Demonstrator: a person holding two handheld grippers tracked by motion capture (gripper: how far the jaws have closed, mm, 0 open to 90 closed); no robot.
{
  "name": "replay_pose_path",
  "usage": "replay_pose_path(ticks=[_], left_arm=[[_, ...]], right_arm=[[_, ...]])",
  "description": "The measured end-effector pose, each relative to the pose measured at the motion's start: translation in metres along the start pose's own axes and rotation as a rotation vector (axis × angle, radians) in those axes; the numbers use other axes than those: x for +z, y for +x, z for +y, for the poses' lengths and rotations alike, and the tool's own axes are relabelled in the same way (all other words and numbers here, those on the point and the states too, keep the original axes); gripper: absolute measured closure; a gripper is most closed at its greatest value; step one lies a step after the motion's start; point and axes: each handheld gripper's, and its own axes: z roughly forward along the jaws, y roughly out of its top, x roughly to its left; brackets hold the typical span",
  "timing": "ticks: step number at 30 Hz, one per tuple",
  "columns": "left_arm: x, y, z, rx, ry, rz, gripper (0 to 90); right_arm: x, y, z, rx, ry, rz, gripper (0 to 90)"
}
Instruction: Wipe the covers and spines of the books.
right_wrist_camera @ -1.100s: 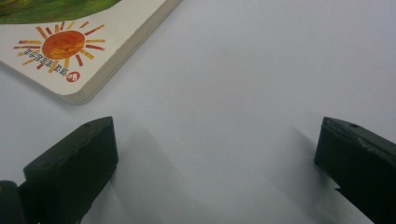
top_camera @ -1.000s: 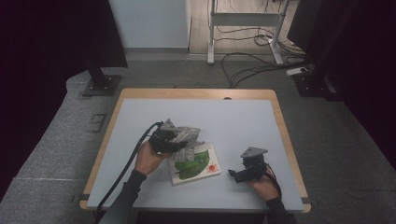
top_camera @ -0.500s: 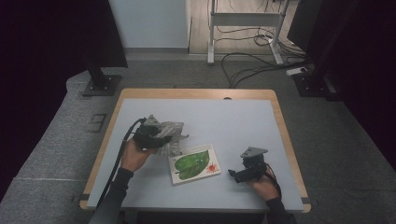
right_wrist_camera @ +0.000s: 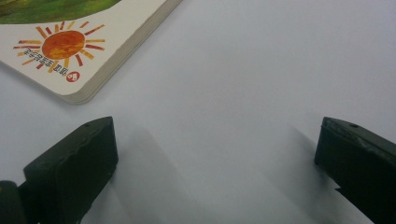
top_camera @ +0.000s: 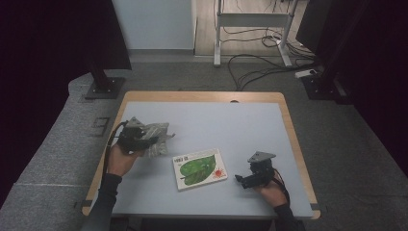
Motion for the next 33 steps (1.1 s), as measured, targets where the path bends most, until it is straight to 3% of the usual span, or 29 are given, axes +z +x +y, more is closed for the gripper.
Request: replay_pose_path(ticks=[6, 13, 26, 33], left_arm=[[-0.009, 0.020, -0.016, -0.065, -0.021, 0.021, 62.9], [-0.006, 0.033, -0.031, -0.089, -0.006, 0.060, 62.4], [0.018, 0.042, -0.054, -0.115, 0.054, 0.110, 60.5], [0.027, 0.041, -0.059, -0.123, 0.067, 0.097, 55.8]], right_arm=[[0.000, 0.000, 0.000, 0.000, 0.000, 0.000, 0.0], [0.000, 0.000, 0.000, 0.000, 0.000, 0.000, 0.0], [0.000, 0.000, 0.000, 0.001, -0.001, 0.000, 0.0], [0.000, 0.000, 0.000, 0.001, 0.000, 0.000, 0.0]])
